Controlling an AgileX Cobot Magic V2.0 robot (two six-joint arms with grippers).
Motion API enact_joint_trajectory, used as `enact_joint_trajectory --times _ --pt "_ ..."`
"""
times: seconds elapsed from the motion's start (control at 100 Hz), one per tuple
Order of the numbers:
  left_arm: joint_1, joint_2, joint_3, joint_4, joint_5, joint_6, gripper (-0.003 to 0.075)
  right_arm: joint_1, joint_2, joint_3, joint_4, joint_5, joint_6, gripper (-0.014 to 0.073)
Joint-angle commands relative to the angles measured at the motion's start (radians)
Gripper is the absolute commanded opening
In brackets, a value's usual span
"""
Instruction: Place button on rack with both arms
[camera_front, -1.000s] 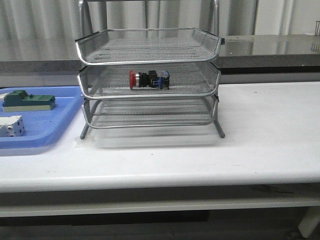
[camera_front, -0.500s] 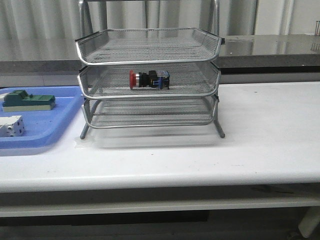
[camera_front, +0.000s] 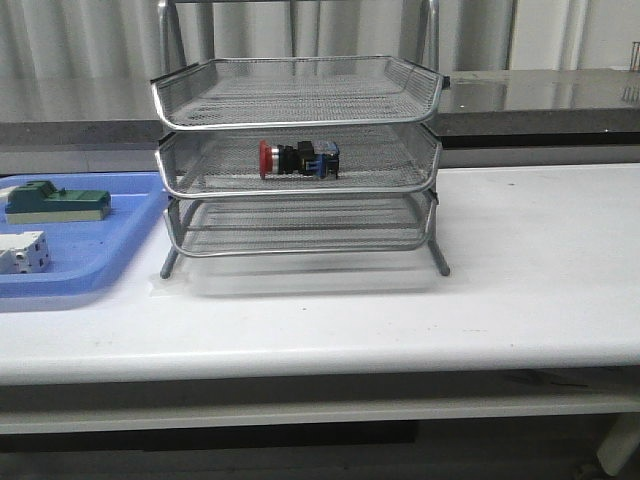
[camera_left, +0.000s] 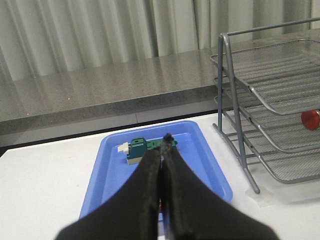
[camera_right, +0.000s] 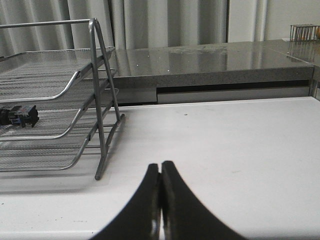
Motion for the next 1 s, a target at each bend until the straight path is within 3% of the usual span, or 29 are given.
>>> enact_joint_trajectory --times 0.0,0.79,0.99 --pt "0.001 0.007 -0.027 -0.010 -0.087 -0.011 -0.0020 -0.007 -0.017 -0.015 -0.012 -0.088 0.003 -0.0057" --pt "0.001 0.007 -0.021 0.004 -0.087 -0.011 -0.0020 -0.007 -0.017 -0.015 -0.012 -0.088 0.003 -0.0057" --pt "0.001 -0.032 0.052 0.032 -0.087 -0.020 -0.0020 -0.007 -0.017 -0.015 -0.012 -0.088 0.003 -0.0057"
